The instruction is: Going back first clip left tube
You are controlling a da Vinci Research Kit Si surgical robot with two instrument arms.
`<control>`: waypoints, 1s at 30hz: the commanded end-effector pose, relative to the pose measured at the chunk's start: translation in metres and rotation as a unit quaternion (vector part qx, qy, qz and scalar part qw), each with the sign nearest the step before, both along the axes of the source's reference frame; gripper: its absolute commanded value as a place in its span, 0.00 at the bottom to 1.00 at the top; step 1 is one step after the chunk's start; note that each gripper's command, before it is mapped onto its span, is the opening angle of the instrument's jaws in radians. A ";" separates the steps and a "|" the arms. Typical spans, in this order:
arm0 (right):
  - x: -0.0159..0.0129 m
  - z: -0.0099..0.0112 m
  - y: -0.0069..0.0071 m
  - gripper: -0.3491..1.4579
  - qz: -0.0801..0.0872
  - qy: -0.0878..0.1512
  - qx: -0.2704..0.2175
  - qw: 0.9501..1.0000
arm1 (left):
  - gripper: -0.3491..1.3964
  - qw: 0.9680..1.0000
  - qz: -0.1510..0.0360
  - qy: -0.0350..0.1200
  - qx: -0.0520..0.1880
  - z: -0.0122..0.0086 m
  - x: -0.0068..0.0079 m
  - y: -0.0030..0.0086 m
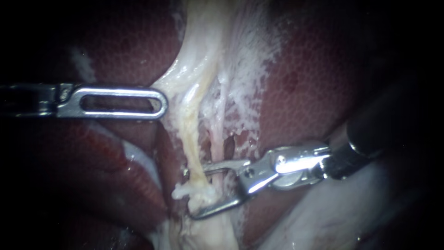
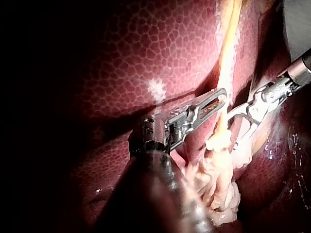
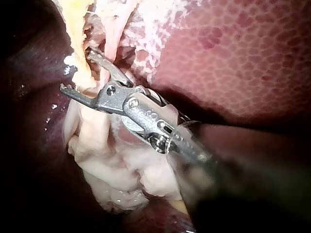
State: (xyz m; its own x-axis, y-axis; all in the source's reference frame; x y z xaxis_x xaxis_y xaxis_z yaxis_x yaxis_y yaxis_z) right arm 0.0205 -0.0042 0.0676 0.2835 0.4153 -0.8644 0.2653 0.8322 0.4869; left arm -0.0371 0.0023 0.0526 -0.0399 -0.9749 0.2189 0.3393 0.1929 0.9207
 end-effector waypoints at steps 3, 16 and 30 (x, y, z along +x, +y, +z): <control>-0.0018 -0.0007 0.0008 0.52 0.006 -0.004 0.000 1.000 | 0.00 1.000 0.000 0.000 0.000 0.0000 0.0000 0.0000; -0.0110 -0.0054 0.0059 0.52 0.034 -0.017 -0.006 0.999 | 0.00 1.000 0.000 0.000 0.000 0.0002 0.0000 0.0001; -0.0132 -0.0083 0.0078 0.52 0.042 -0.015 -0.015 0.999 | 0.00 1.000 0.000 0.000 -0.001 0.0006 -0.0001 -0.0001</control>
State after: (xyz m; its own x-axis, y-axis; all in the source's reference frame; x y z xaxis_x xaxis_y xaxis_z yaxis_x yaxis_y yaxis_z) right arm 0.0072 0.0036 0.0592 0.2743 0.4124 -0.8687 0.1787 0.8658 0.4674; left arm -0.0373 0.0022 0.0532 -0.0398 -0.9745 0.2210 0.3392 0.1948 0.9203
